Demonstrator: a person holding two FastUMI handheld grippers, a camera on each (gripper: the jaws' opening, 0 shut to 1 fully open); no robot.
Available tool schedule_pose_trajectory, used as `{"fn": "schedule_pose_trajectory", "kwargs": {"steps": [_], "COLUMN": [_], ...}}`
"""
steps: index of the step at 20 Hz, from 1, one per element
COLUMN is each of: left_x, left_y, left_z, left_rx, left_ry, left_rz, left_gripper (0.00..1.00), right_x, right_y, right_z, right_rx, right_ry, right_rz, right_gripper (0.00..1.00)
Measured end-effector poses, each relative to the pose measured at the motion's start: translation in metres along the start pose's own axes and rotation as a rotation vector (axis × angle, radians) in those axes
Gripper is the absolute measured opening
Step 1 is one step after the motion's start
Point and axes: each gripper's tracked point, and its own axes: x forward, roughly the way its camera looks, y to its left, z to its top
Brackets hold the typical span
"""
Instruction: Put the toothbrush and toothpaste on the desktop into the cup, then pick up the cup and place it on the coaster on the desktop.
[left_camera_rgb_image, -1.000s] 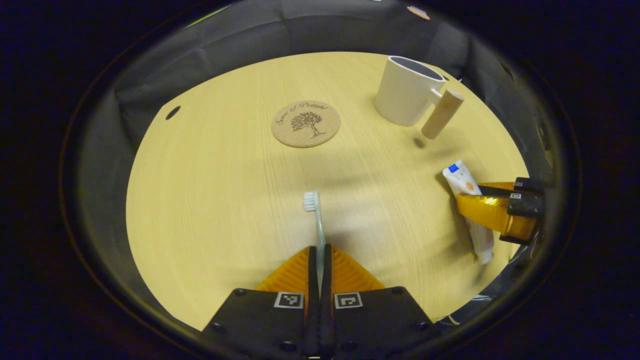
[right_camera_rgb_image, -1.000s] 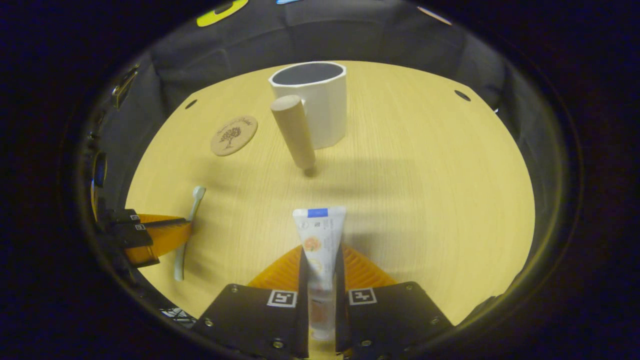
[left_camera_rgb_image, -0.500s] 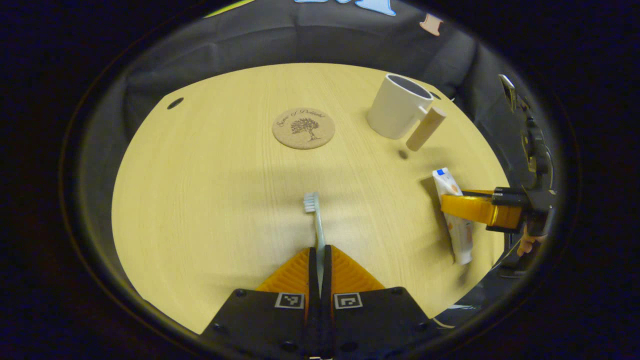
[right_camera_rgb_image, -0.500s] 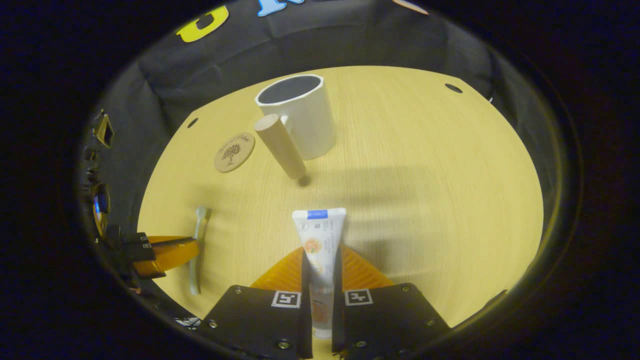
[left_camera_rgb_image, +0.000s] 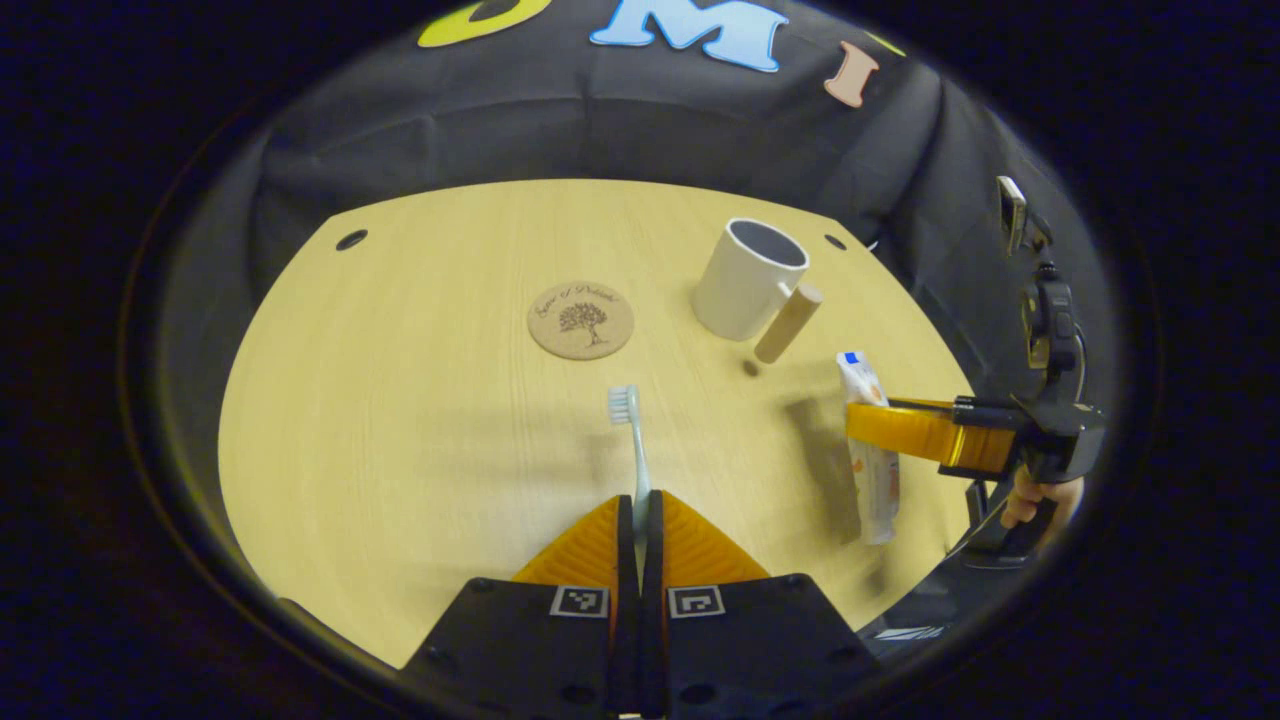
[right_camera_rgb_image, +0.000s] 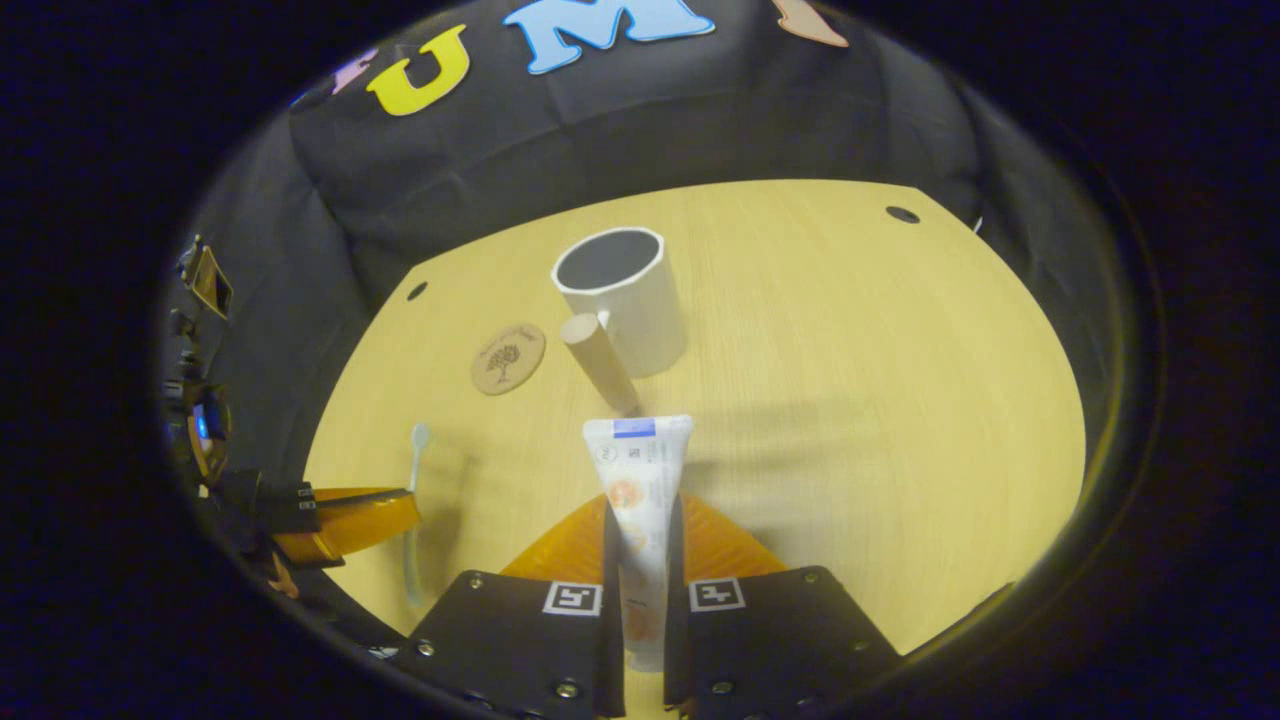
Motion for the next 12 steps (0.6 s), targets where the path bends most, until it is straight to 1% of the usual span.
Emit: {"fn": "schedule_pose_trajectory", "kwargs": {"steps": [4, 5, 7, 11, 12], "left_x": [-0.013, -0.017, -0.02, -0.029, -0.033], "left_y": [-0.013, -0.017, -0.025, -0.035, -0.037], "left_z": [0.027, 0.033, 0.046, 0.071, 0.08], "left_rx": [0.002, -0.002, -0.006, 0.004, 0.003], "left_ry": [-0.094, -0.111, -0.146, -0.212, -0.234], "left_rz": [-0.03, -0.04, -0.06, -0.083, -0.091], "left_gripper": [0.06, 0.08, 0.08, 0.06, 0.07], "right_x": [-0.02, -0.024, -0.033, -0.046, -0.049], "right_y": [0.016, 0.021, 0.029, 0.04, 0.042], "right_z": [0.031, 0.035, 0.051, 0.081, 0.09], "right_rx": [-0.01, -0.013, -0.018, -0.032, -0.039], "right_ry": [-0.11, -0.136, -0.188, -0.278, -0.31], "right_rz": [0.043, 0.048, 0.067, 0.086, 0.094], "right_gripper": [0.17, 0.17, 0.17, 0.17, 0.17]}}
